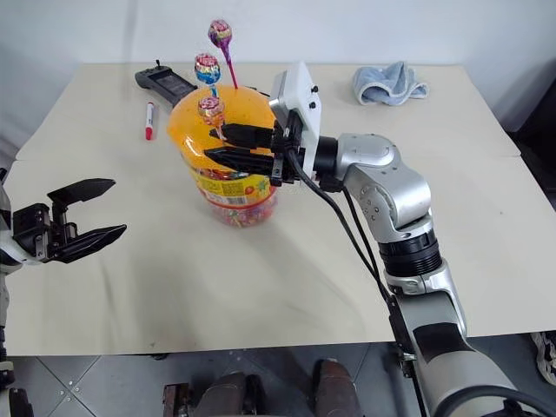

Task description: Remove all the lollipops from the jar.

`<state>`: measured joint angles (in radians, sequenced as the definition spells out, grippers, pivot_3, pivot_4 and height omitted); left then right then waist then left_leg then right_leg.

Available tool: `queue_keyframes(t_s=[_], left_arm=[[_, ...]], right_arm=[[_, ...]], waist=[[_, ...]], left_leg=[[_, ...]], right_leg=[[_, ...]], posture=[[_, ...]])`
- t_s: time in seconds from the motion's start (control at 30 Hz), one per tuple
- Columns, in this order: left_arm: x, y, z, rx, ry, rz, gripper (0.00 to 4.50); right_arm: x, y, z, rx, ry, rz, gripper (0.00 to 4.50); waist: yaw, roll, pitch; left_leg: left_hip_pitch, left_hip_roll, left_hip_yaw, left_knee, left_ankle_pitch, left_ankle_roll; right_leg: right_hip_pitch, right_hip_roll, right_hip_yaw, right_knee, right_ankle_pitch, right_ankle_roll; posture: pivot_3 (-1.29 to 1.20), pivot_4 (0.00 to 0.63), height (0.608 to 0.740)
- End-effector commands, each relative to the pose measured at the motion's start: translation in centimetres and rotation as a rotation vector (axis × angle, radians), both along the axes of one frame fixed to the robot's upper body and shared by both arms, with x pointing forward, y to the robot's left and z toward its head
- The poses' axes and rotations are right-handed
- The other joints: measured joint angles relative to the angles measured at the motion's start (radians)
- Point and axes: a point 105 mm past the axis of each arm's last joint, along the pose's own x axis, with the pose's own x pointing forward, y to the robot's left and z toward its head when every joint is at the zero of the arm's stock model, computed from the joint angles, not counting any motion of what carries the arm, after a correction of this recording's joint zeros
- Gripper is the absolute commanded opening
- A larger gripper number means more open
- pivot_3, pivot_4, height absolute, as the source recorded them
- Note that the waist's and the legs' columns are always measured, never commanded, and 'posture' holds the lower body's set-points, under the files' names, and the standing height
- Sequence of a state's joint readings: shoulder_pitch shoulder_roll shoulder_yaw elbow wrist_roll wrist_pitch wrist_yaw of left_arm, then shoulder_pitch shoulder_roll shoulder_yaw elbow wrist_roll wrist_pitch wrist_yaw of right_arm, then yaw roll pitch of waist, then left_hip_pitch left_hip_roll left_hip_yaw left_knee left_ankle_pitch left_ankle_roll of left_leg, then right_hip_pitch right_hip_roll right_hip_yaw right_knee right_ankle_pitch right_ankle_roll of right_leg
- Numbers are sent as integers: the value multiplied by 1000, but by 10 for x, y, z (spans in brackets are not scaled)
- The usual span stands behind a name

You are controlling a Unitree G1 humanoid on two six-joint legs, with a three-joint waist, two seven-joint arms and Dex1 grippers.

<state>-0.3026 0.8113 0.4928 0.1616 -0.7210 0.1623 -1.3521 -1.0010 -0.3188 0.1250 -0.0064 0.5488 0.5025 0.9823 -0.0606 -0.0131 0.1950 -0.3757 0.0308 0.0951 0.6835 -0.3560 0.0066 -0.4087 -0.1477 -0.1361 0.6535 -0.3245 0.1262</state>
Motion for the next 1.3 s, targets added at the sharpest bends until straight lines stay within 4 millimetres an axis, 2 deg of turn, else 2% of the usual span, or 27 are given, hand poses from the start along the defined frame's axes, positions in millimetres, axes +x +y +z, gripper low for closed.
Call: queue_keyframes(t_s=[0.03,0.3,0.43,0.67,0.73,0.8,0.87,0.97,1.03,1.1,1.17,1.23,1.3], left_arm=[[-2,1,13,8,-62,1,4500],[4,-1,14,6,-66,-11,4500],[7,-2,14,6,-66,-19,4500],[10,-6,15,8,-62,-48,4500],[10,-5,16,8,-61,-54,4500],[11,-5,16,10,-59,-59,4500],[10,-4,17,11,-57,-62,4500],[9,-2,16,12,-48,-69,4500],[8,-2,16,6,-43,-80,4500],[7,-3,16,-7,-40,-93,4500],[6,-4,16,-12,-35,-103,4500],[4,-3,16,-8,-15,-118,4500],[2,-2,19,-3,-10,-123,4500]], right_arm=[[-11,4,25,58,-97,31,73],[-10,0,50,145,-142,24,25],[-16,-10,60,167,-152,49,25],[-50,-46,61,102,-148,146,25],[-56,-64,52,35,-130,139,25],[-53,-81,42,-41,-95,52,25],[-40,-103,28,-123,-38,-110,25],[-14,-155,1,-209,71,-432,25],[-5,-177,-12,-235,139,-565,25],[0,-200,-42,-298,269,-662,25],[1,-215,-66,-341,374,-720,25],[8,-238,-98,-434,465,-842,25],[15,-260,-119,-479,541,-967,25]], waist=[[0,0,0],[-3,0,0],[1,0,0],[3,0,0],[5,0,0],[10,0,0],[13,0,0],[25,-1,-1],[32,-1,-1],[33,-1,-1],[34,-1,-1],[34,-1,-1],[33,-1,-1]], left_leg=[[0,0,0,0,0,0],[0,0,-1,0,0,0],[0,-1,-1,0,0,0],[0,-1,-2,0,0,0],[0,-1,-2,0,0,0],[0,-1,-2,0,0,0],[0,-1,-1,0,-1,1],[0,-1,0,0,-1,1],[0,-1,2,0,-1,1],[0,-1,4,0,-1,1],[0,-1,6,0,-1,1],[0,-1,8,0,-1,1],[0,-1,11,1,-1,1]], right_leg=[[0,0,0,0,0,0],[0,0,0,0,0,0],[0,0,0,1,0,0],[1,0,0,1,0,0],[1,0,0,0,0,0],[1,0,0,0,0,0],[1,-1,0,0,0,0],[1,-1,0,-1,0,0],[1,-2,0,-2,0,0],[1,-2,1,-4,0,0],[1,-1,0,-5,0,0],[1,-1,1,-6,0,0],[1,-1,1,-6,0,0]], posture=[[0,150,740],[0,150,740],[0,150,740],[0,150,740],[0,150,740],[0,150,740],[0,150,740],[0,150,740],[0,150,740],[0,150,740],[0,150,740],[0,150,740],[0,150,740]])
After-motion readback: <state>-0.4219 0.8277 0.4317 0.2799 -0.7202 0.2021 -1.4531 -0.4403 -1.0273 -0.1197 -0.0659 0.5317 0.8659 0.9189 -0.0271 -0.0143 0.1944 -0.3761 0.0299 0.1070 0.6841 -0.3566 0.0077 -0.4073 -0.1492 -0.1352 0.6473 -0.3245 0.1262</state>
